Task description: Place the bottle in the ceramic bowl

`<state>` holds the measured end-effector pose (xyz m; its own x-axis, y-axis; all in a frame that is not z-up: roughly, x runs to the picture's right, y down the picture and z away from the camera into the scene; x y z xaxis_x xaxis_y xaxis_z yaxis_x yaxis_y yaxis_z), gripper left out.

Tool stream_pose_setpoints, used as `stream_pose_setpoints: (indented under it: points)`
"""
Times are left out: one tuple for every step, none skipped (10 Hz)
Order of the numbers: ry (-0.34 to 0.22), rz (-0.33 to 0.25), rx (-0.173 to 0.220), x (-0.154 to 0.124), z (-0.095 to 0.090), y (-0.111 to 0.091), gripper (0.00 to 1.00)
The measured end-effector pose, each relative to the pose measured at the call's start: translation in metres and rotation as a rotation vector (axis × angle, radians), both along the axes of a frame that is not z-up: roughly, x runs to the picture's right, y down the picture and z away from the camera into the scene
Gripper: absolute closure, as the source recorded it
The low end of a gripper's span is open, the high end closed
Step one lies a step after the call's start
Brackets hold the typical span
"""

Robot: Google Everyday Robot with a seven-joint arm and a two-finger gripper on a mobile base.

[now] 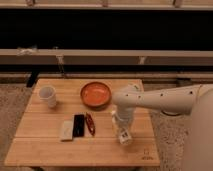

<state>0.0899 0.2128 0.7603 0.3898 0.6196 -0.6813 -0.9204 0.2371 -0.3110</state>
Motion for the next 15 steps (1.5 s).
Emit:
stream_pose_setpoints:
  points:
    - [-0.006, -0.003, 0.019, 0.002, -0.008, -0.021, 1.00]
    - [-0.012, -0.010, 0.035, 0.005, -0.009, -0.041, 1.00]
    - [-0.016, -0.023, 0.051, 0.005, -0.005, -0.060, 1.00]
    - [-0.024, -0.040, 0.068, -0.004, 0.000, -0.079, 1.00]
    - [-0.031, -0.048, 0.077, -0.012, 0.004, -0.090, 1.00]
    - [-0.039, -0.062, 0.089, -0.023, 0.011, -0.104, 1.00]
    - [-0.052, -0.070, 0.101, -0.036, 0.018, -0.120, 1.00]
    - [-0.057, -0.073, 0.109, -0.042, 0.022, -0.129, 1.00]
    - [-0.066, -0.078, 0.116, -0.052, 0.027, -0.139, 0.97]
    - [-0.078, -0.091, 0.118, -0.064, 0.034, -0.148, 0.90]
    - [-0.103, -0.110, 0.122, -0.088, 0.042, -0.159, 0.77]
    - [-0.118, -0.122, 0.125, -0.102, 0.048, -0.168, 0.67]
    - [-0.129, -0.132, 0.126, -0.114, 0.055, -0.177, 0.57]
    - [-0.143, -0.141, 0.125, -0.126, 0.064, -0.186, 0.47]
    - [-0.157, -0.150, 0.123, -0.137, 0.074, -0.194, 0.36]
